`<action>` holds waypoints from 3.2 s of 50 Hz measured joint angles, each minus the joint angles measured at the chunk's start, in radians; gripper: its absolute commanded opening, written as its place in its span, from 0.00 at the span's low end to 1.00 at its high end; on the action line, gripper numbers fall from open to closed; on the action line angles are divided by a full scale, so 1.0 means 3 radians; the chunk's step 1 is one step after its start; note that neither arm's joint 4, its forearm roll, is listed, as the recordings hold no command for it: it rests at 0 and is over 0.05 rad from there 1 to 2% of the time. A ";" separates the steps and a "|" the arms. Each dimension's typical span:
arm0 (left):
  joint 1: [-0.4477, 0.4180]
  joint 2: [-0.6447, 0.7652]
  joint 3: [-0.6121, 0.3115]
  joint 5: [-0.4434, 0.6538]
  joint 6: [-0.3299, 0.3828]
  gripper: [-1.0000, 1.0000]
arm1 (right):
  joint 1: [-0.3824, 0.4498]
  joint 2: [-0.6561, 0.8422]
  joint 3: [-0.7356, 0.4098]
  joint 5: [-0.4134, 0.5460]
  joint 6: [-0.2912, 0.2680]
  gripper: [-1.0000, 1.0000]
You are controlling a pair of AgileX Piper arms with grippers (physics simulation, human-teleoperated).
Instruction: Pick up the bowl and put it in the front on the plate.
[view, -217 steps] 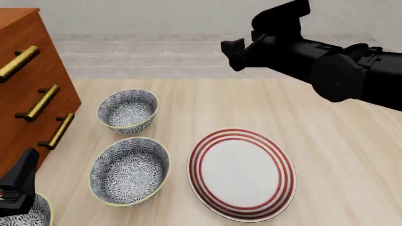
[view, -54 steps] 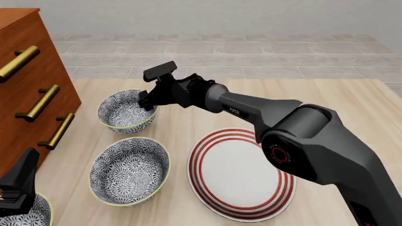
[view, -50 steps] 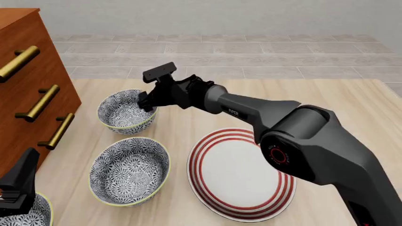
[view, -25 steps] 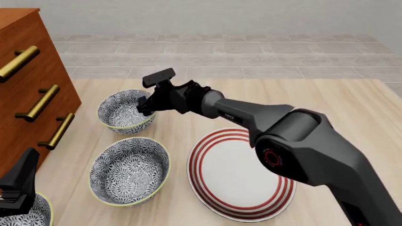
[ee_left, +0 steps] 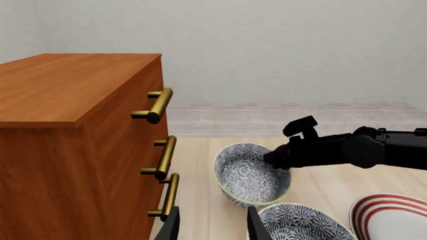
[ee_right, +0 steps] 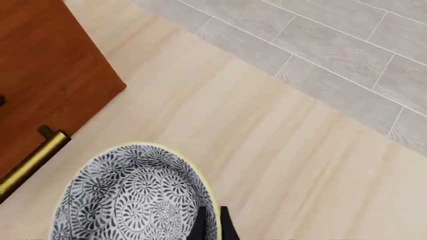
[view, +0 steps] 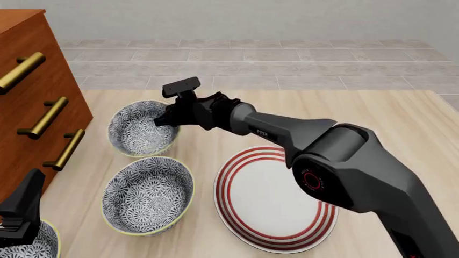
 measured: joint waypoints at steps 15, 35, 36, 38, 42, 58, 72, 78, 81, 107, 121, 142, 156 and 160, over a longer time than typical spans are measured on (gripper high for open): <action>0.0000 0.0000 0.0000 0.0000 0.0000 1.00 | -0.0062 -0.0168 0.0177 -0.0040 -0.0123 0.00; 0.0000 0.0000 0.0000 0.0000 0.0000 1.00 | -0.0148 -0.0503 0.0513 -0.0121 -0.0230 0.00; 0.0000 0.0000 0.0000 0.0000 0.0000 1.00 | -0.0153 -0.0525 0.0535 -0.0127 -0.0234 0.00; 0.0000 0.0000 0.0000 0.0000 0.0000 1.00 | -0.0163 -0.0570 0.0578 -0.0137 -0.0244 0.00; 0.0000 0.0000 0.0000 0.0000 0.0000 1.00 | -0.0194 -0.0657 0.0662 -0.0159 -0.0264 0.00; 0.0000 0.0000 0.0000 0.0000 0.0000 1.00 | -0.0310 -0.1090 0.1158 -0.0327 -0.0271 0.00; 0.0000 0.0000 0.0000 0.0000 0.0000 1.00 | -0.0406 -0.1508 0.1693 -0.0519 -0.0219 0.00; 0.0000 0.0000 0.0000 0.0000 0.0000 1.00 | -0.0435 -0.1663 0.1901 -0.0595 -0.0190 0.00; 0.0000 0.0000 0.0000 0.0000 0.0000 1.00 | -0.0447 -0.1740 0.2006 -0.0635 -0.0171 0.00; 0.0000 0.0000 0.0000 0.0000 0.0000 1.00 | -0.0461 -0.2469 0.2964 -0.0984 0.0006 0.00; 0.0000 0.0000 0.0000 0.0000 0.0000 1.00 | -0.0498 -0.2779 0.3374 -0.1110 0.0083 0.00; 0.0000 0.0000 0.0000 0.0000 0.0000 1.00 | -0.0541 -0.3165 0.3900 -0.1276 0.0129 0.00; 0.0000 0.0000 0.0000 0.0000 0.0000 1.00 | -0.0614 -0.3358 0.4221 -0.1388 0.0170 0.00; 0.0000 0.0000 0.0000 0.0000 0.0000 1.00 | -0.0631 -0.3404 0.4308 -0.1416 0.0180 0.00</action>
